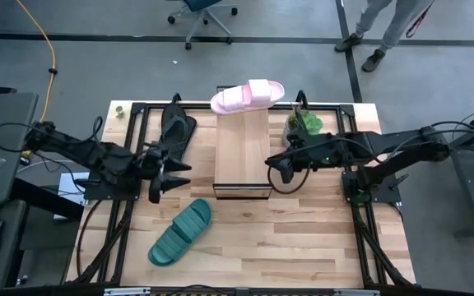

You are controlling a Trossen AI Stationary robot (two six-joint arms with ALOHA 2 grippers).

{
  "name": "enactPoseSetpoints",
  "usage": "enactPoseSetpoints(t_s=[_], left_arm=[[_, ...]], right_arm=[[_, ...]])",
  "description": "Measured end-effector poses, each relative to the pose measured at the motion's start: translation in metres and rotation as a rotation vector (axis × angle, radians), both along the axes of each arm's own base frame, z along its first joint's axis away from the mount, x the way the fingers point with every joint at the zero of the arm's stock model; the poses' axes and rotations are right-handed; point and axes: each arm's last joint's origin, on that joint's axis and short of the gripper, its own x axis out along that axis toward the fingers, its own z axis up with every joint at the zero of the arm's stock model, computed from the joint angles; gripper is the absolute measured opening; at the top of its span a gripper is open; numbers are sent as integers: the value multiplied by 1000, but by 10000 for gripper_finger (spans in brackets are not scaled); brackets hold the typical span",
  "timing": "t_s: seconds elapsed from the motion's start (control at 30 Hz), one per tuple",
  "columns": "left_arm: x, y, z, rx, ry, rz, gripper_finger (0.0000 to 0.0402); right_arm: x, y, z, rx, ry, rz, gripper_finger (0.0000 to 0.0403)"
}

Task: Pick and place slippers onto the shelf
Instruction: Put the green pair of slippers on the shelf

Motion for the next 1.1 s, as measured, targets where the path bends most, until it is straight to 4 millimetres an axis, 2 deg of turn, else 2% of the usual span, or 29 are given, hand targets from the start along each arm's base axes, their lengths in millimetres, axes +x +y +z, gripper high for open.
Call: enactPoseSetpoints(t_s=[0.57,1.1], left_arm=[[3,-31,-12,-51,74,-64,236],[2,-30,-11,-46,67,-48,236]], right_arm=[[-5,22,2,3,-45,-71,73],[-5,22,2,-4,-51,-86,73]])
